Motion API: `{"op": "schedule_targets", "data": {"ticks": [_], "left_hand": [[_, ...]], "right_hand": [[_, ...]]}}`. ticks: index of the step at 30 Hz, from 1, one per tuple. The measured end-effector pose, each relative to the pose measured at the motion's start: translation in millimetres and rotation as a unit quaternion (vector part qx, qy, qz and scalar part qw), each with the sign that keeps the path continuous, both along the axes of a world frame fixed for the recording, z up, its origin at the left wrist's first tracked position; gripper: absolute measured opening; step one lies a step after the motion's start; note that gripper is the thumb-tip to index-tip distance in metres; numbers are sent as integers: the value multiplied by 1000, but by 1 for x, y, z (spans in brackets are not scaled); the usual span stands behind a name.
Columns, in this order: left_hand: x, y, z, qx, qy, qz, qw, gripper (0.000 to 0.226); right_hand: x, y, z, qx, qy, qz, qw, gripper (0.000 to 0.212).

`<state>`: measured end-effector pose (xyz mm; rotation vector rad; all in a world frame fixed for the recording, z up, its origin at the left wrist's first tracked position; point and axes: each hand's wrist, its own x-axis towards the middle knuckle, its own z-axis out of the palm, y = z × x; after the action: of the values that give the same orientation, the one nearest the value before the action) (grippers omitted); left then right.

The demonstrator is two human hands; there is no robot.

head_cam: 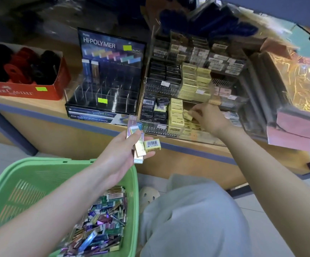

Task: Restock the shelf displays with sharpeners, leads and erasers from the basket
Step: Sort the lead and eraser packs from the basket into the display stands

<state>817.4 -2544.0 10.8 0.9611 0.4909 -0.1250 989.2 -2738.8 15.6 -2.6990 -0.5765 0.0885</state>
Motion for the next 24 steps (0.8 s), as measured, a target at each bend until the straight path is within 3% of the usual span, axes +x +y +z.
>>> {"op": "schedule_targets", "data": {"ticks": [6,17,21,24], "left_hand": [[5,-1,0,7,9,-4,1000,18],[9,0,5,-22,2,12,1000,19],[10,0,6,-25,2,16,1000,21],[9,-2,9,-29,0,18,999,20]], "right_hand": [[1,0,-1,52,-43,10,998,21],[-2,-1,-1,-27,-99,83,991,21],[0,2,3,7,-68,54,996,19],[-5,6,8,-20,-68,22,997,23]]}}
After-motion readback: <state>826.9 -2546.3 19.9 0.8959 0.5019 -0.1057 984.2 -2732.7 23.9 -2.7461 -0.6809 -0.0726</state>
